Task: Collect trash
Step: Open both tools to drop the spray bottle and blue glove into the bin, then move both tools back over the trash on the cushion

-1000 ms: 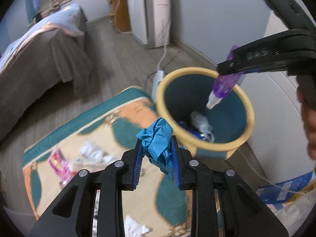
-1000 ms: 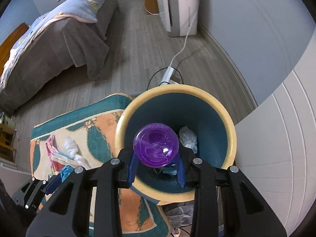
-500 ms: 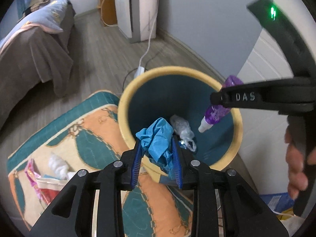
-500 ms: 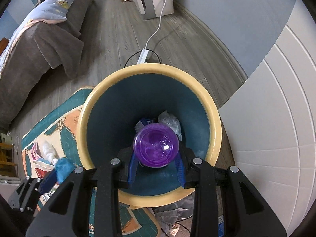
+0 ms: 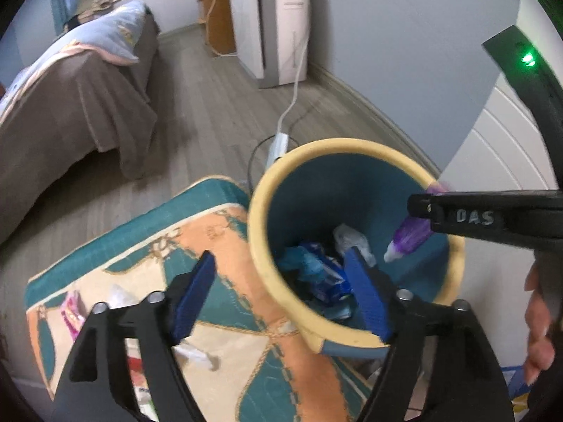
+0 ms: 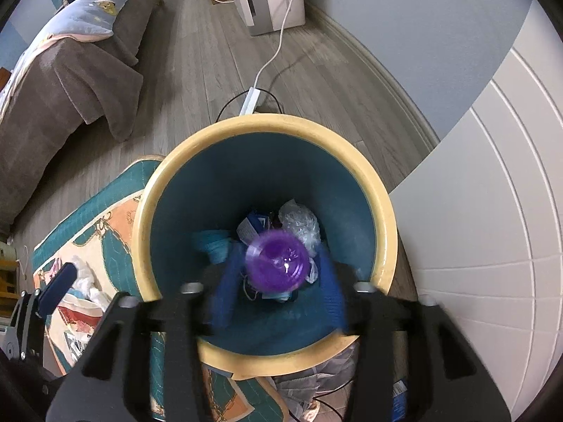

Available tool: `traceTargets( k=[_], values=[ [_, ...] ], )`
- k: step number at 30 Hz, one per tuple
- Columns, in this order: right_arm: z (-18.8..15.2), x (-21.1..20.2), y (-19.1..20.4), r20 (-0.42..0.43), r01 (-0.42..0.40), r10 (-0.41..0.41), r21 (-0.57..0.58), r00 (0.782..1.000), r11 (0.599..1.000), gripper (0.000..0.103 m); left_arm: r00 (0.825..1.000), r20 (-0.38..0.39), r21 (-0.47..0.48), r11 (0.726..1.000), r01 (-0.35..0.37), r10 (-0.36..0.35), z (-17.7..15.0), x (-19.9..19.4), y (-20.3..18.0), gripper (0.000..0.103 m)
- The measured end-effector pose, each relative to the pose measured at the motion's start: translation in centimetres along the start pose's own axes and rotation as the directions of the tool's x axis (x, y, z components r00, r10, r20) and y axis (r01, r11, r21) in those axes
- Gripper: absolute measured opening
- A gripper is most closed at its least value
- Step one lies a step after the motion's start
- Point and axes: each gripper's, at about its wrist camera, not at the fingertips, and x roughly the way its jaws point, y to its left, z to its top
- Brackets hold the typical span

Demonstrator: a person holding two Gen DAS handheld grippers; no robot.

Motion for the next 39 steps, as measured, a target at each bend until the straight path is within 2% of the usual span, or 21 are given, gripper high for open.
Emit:
traceTargets(
  k=[2,3,5,10,14,17,23,29,33,36,39],
  values=[
    [0.0,-0.3,0.4,0.013,0.006,-0.006,-0.013,1.000,1.000,0.061,0.999,0.004,0.000,0.999,-0.037,0.037,-0.4,-0.1,0.5,0.091],
    [0.0,-0.4,0.6,0.015,0.010,-0.009,-0.015,1.000,1.000,0.063,0.998,0.007,0.001,0.998,-0.062,0.062,-0.6,-0.2,0.7,0.092],
    [0.0,-0.8,0.9,0.023,0.010,-0.010,-0.010,1.000,1.000,0.075,0.997,0.004,-0.006,0.997,-0.083,0.083,-1.0,-0.5,1.2,0.093],
    [-0.1,-2.1,2.1,0.045,0.022,-0.021,-0.009,0.999,1.000,0.089,0.994,0.035,-0.060,0.993,-0.103,0.106,-2.0,-2.9,4.2,0.093],
    [-0.5,-3.3,3.6,0.066,0.029,-0.026,-0.033,0.998,0.999,0.095,0.987,0.062,-0.081,0.987,-0.140,0.145,-2.9,-5.7,7.0,0.094],
    [-1.2,-4.4,5.1,0.077,0.023,-0.019,-0.057,0.997,0.998,0.097,0.979,0.077,-0.106,0.978,-0.179,0.187,-3.8,-8.5,9.7,0.095],
    [-4.4,-7.5,9.7,0.094,-0.097,0.108,-0.111,0.990,0.989,0.097,0.961,0.077,-0.184,0.951,-0.249,0.266,-7.2,-13.9,15.3,0.096],
    [-8.7,-9.1,14.5,0.123,-0.091,0.122,-0.228,0.985,0.969,0.097,0.937,0.072,-0.238,0.918,-0.316,0.341,-11.8,-17.9,19.2,0.097],
    [-11.8,-8.6,16.4,0.124,-0.055,0.092,-0.270,0.988,0.961,0.097,0.945,0.030,-0.317,0.900,-0.300,0.325,-14.8,-19.1,21.2,0.097],
    [-13.5,-7.6,16.8,0.112,-0.030,0.065,-0.286,0.992,0.958,0.097,0.946,0.008,-0.311,0.900,-0.304,0.323,-16.4,-19.7,21.9,0.097],
    [-15.3,-6.1,17.6,0.065,-0.047,0.068,-0.292,0.996,0.955,0.097,0.948,-0.031,-0.319,0.896,-0.308,0.316,-17.9,-19.6,22.8,0.097]
  ],
)
